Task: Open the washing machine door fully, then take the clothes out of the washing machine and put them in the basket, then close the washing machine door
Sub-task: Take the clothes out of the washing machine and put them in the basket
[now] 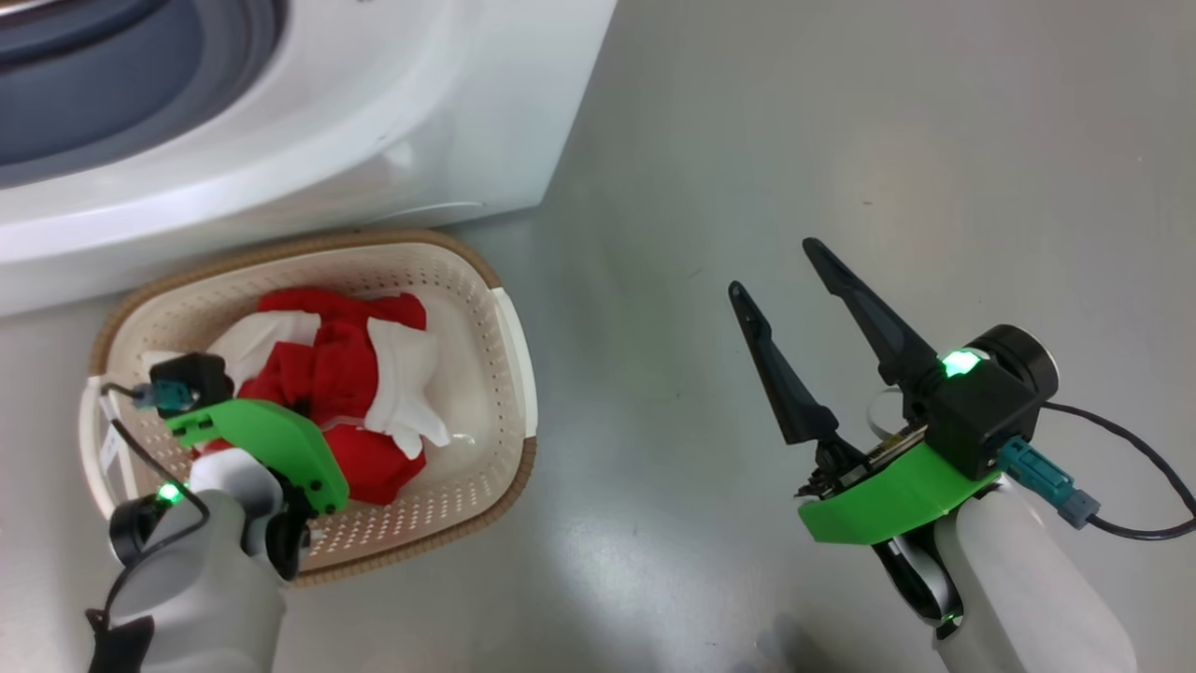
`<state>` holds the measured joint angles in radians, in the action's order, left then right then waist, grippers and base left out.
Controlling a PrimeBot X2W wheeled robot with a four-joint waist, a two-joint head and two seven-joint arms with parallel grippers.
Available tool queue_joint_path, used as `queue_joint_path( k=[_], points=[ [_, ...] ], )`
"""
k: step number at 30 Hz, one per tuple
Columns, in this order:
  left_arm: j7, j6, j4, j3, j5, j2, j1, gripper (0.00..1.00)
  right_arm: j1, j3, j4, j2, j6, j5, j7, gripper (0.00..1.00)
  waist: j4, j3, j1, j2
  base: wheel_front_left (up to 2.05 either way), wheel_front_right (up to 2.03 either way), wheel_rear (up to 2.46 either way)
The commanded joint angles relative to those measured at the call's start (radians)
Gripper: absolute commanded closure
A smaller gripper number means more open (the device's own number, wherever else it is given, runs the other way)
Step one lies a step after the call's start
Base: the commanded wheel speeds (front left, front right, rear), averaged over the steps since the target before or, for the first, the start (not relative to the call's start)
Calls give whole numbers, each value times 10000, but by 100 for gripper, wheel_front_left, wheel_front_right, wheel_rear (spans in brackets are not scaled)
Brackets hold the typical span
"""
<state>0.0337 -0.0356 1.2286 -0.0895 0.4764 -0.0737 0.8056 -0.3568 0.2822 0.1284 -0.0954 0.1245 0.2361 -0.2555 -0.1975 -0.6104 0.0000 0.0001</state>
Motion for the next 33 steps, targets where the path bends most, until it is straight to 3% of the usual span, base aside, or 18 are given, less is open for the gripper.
queue_joint_path(
  k=[1,5,6,8,9,10,26,33],
  points=[
    [-73,-21,27,129,34,-366,56,100,23,257,-189,32,62,7,-63,0,-110,-141,0,-1,0,0,0],
    [-108,-73,219,7,-12,-379,133,96,11,191,30,79,62,122,-63,0,-138,-174,0,-1,0,0,0],
    [-138,-87,250,-15,-14,-368,138,77,7,165,77,101,62,148,-63,0,-131,-168,0,-1,0,0,0],
    [-339,-108,286,-46,-17,-356,139,53,-4,135,163,138,62,152,-63,0,-112,-122,0,-1,0,0,0],
    [-435,-134,300,-78,-32,-352,141,13,-12,124,206,151,62,147,-63,0,-95,-83,0,-1,0,0,0],
    [-531,-161,312,-109,-45,-344,134,0,-19,96,246,161,62,137,-63,0,-65,-18,0,-1,0,0,0],
    [-2661,-716,-50,-245,207,-34,-425,0,382,-1026,674,364,62,-332,-63,0,598,1673,0,-1,0,0,0],
    [-2943,-803,-1619,-63,180,-152,-1160,0,769,-1221,797,345,62,-388,-63,0,870,2594,0,-1,0,0,0]
  ],
)
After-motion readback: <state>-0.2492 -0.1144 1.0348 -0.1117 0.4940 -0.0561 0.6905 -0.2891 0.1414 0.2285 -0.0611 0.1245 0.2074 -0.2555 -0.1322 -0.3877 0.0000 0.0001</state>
